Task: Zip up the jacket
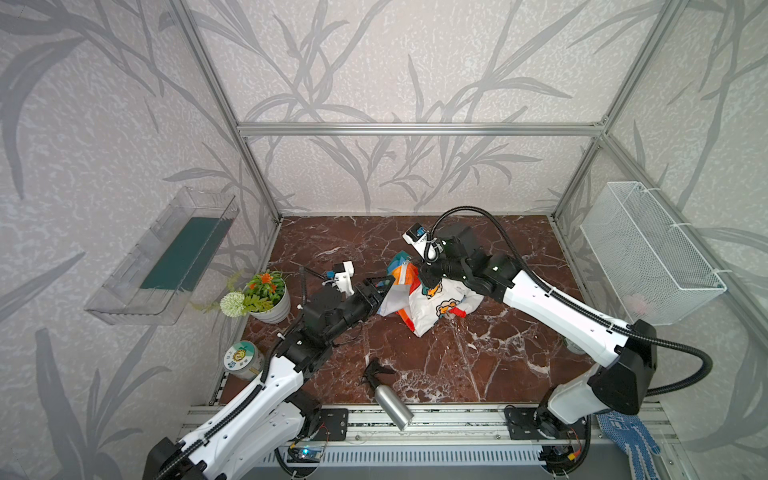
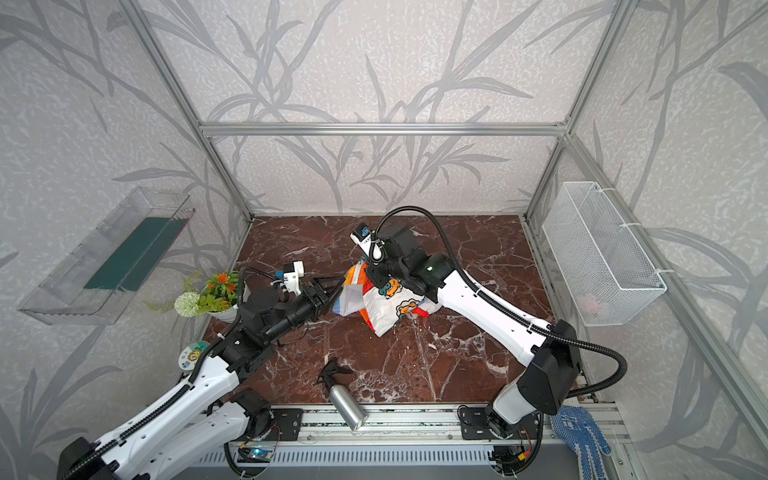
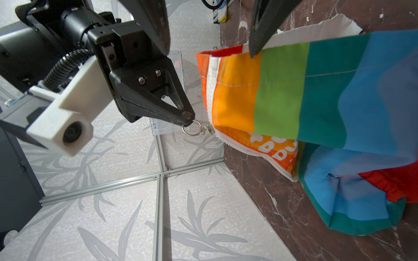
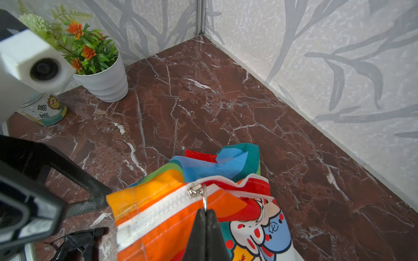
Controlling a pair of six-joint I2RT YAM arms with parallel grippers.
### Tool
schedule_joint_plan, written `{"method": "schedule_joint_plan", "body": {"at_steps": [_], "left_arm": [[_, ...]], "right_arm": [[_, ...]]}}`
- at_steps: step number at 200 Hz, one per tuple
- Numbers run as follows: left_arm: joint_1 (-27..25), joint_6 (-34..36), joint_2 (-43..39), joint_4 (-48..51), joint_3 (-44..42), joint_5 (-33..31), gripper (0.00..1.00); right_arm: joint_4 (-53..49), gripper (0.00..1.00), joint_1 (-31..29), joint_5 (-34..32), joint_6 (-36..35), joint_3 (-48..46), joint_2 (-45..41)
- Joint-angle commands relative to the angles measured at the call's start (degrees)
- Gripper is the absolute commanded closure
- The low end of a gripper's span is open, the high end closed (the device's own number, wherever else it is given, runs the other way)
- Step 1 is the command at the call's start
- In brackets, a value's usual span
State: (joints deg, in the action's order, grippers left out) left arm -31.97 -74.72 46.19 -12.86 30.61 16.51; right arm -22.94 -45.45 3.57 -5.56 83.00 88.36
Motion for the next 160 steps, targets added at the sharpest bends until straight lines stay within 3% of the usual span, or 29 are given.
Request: {"method": "schedule_joint_plan", "body": {"at_steps": [1, 59, 110, 143, 160], "left_arm": [[-1.93, -2.71, -0.29, -3.48, -1.92, -2.02, 0.37], [-3.67, -6.21, 4.15, -14.86, -4.62, -4.75, 0.35], [-3.11, -5.07, 7.38, -19.31, -3.80, -7.34, 0.36], [-3.06, -5.97, 10.91, -23.55, -3.45, -6.53, 0.52], [-3.06, -5.75, 10.90, -23.44, -3.88, -7.64, 0.69]], "right_arm": [[1.47, 1.00, -0.42, 0.66, 1.32, -0.30, -0.29], [0.96, 1.00, -1.36, 0.66, 1.99, 0.71, -0.29], [0.56, 1.00, -2.44, 0.38, 2.66, 0.14, -1.07], [0.39, 1.00, -2.89, -0.01, 2.83, -0.22, -1.61], [0.25, 1.00, -2.92, -0.13, 2.82, -0.22, -1.78]]}}
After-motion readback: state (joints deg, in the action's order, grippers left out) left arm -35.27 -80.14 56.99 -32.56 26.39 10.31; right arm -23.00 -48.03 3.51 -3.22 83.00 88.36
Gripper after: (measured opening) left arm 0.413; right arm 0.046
